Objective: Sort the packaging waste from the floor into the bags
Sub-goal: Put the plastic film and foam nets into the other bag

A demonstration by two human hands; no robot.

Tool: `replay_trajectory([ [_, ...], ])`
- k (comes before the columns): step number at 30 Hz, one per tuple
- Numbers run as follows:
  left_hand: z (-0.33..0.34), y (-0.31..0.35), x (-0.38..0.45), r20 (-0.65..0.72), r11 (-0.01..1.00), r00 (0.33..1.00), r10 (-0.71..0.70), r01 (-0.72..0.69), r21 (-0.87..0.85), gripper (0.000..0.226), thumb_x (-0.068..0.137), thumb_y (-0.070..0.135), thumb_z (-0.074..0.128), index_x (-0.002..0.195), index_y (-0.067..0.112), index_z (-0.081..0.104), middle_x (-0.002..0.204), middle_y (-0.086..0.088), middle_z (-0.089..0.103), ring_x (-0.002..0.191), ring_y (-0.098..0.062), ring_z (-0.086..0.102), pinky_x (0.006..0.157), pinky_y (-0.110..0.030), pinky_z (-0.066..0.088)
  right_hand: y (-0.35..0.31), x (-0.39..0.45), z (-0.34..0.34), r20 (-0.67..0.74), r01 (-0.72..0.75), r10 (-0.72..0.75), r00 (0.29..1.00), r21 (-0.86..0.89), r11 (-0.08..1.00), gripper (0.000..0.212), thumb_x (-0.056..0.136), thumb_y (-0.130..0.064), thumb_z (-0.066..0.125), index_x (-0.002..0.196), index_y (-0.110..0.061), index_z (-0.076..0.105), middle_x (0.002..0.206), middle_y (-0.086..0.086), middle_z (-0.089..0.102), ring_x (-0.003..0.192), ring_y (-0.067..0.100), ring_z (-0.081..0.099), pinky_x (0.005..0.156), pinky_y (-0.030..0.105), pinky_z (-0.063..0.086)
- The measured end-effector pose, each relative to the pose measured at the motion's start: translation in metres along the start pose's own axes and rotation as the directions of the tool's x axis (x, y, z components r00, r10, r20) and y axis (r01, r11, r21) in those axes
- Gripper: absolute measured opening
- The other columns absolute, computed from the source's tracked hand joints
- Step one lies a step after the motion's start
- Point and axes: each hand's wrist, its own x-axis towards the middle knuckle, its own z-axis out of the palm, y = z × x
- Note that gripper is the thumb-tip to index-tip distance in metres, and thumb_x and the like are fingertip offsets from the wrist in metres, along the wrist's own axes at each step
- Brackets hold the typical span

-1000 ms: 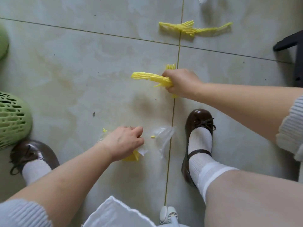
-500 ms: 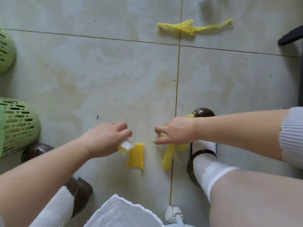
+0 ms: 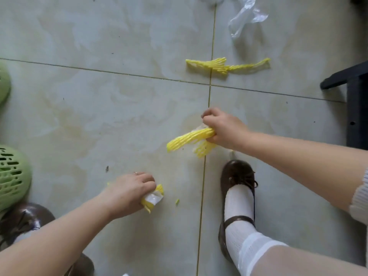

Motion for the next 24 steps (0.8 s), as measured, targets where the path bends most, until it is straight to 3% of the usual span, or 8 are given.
replay_trajectory([
  [2,-0.017,-0.014,0.010,-0.144,0.971,0.966,-0.215,0.195,-0.141,0.021,0.063,0.037,0.047,0.077,0.022,0.045,0.067,0.004,0.063,0.056,-0.022,0.063,0.041,-0.020,0.037,0.021,0.021,-0.027,-0.149,-0.077,0.084,0.985,0.054,0.996,0.027,0.075,-0.019,0.068,0.097,-0.007,0.058,0.136,0.007,0.044,0.108,0.032,0.055,0.078,0.037,0.048],
  [5,-0.052,-0.032,0.032,-0.243,0.843,0.823,-0.513,0.431,-0.321,0.022,0.067,0.017,0.062,0.084,0.021,0.048,0.072,-0.011,0.065,0.064,-0.035,0.063,0.051,-0.028,0.035,0.043,0.051,-0.058,-0.209,-0.127,0.130,0.969,0.025,0.992,0.025,0.077,-0.018,0.065,0.099,-0.009,0.058,0.145,0.006,0.036,0.115,0.031,0.053,0.082,0.038,0.048],
  [8,-0.082,-0.046,0.057,-0.251,0.756,0.735,-0.630,0.507,-0.413,0.033,0.076,0.000,0.065,0.107,0.005,0.055,0.092,-0.018,0.064,0.082,-0.045,0.059,0.061,-0.033,0.033,0.052,0.082,-0.069,-0.172,-0.156,0.151,0.973,-0.011,0.988,0.026,0.079,-0.019,0.064,0.103,-0.013,0.056,0.151,0.005,0.030,0.116,0.034,0.054,0.085,0.037,0.046],
  [13,-0.110,-0.057,0.090,-0.297,0.762,0.742,-0.601,0.421,-0.492,0.042,0.079,0.005,0.060,0.118,0.018,0.051,0.107,-0.002,0.057,0.082,-0.024,0.047,0.059,-0.030,0.032,0.050,0.114,-0.068,-0.097,-0.183,0.177,0.979,-0.061,0.981,0.031,0.082,-0.024,0.064,0.109,-0.014,0.051,0.134,0.012,0.038,0.102,0.038,0.056,0.078,0.036,0.043],
  [15,-0.118,-0.063,0.100,-0.308,0.795,0.780,-0.544,0.363,-0.485,0.038,0.075,0.027,0.052,0.112,0.030,0.049,0.108,0.007,0.053,0.089,-0.019,0.049,0.067,-0.033,0.040,0.042,0.116,-0.065,-0.086,-0.110,0.104,0.991,-0.072,0.991,0.027,0.083,-0.019,0.058,0.108,-0.013,0.049,0.118,0.013,0.046,0.097,0.037,0.056,0.071,0.037,0.040],
  [18,-0.122,-0.073,0.114,-0.306,0.817,0.795,-0.525,0.369,-0.443,0.047,0.069,0.048,0.037,0.105,0.024,0.056,0.101,0.008,0.055,0.090,-0.019,0.052,0.069,-0.035,0.044,0.035,0.108,-0.060,-0.112,-0.010,0.018,0.994,0.070,0.997,0.035,0.081,-0.017,0.058,0.114,-0.014,0.047,0.107,0.007,0.055,0.095,0.035,0.057,0.070,0.037,0.040],
  [21,-0.125,-0.074,0.126,-0.332,0.837,0.789,-0.516,0.384,-0.389,0.045,0.075,0.055,0.046,0.096,0.018,0.059,0.093,0.007,0.056,0.081,-0.016,0.049,0.064,-0.032,0.043,0.048,0.092,-0.066,-0.211,-0.077,0.153,0.965,0.330,0.941,0.061,0.077,-0.019,0.064,0.132,-0.021,0.038,0.091,0.000,0.054,0.085,0.036,0.059,0.069,0.035,0.041],
  [24,-0.123,-0.077,0.133,-0.317,0.845,0.799,-0.511,0.400,-0.355,0.041,0.075,0.054,0.051,0.094,0.018,0.059,0.092,0.008,0.054,0.077,-0.016,0.048,0.059,-0.030,0.043,0.082,0.083,-0.072,-0.171,-0.218,0.289,0.942,0.344,0.913,0.083,0.078,-0.023,0.066,0.145,-0.031,0.018,0.084,0.003,0.055,0.083,0.036,0.060,0.072,0.036,0.044],
])
